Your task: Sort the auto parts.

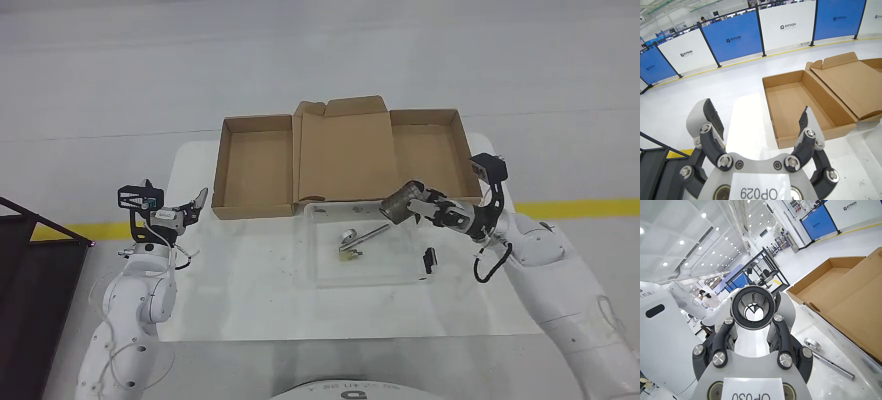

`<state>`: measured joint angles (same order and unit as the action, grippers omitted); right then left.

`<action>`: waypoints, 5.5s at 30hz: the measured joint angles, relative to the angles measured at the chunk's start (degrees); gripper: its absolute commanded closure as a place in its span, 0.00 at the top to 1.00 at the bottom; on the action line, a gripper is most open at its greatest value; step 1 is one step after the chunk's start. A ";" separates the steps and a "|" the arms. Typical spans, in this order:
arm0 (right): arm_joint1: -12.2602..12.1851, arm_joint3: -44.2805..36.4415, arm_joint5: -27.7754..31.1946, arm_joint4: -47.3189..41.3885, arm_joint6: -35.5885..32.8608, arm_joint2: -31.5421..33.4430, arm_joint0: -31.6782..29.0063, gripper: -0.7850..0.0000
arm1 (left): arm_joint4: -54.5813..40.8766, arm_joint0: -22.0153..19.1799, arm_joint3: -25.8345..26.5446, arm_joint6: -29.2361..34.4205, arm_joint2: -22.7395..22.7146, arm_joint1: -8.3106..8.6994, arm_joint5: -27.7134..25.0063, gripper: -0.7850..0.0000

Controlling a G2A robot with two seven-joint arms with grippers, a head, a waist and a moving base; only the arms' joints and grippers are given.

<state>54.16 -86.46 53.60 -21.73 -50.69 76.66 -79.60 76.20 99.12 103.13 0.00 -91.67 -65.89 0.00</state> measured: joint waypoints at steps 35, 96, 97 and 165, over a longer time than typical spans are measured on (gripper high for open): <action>2.69 -9.40 -4.95 56.93 38.49 2.01 -5.70 0.00 | 0.00 0.00 0.00 0.00 0.00 0.00 0.00 1.00; 6.17 36.05 -20.64 62.87 37.32 -3.37 20.47 1.00 | 0.00 0.00 0.00 0.00 0.00 0.00 0.00 1.00; 6.18 35.43 -19.20 61.18 37.71 -2.92 20.21 1.00 | 0.00 0.00 0.00 0.00 0.00 0.00 0.00 1.00; 2.92 0.29 -5.60 68.40 -2.54 -15.77 12.97 0.43 | 0.00 0.00 0.00 0.00 0.00 0.00 0.00 1.00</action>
<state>57.08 -86.18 48.00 46.66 -53.22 60.89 -66.63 76.20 99.12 103.13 0.00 -91.67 -65.89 0.00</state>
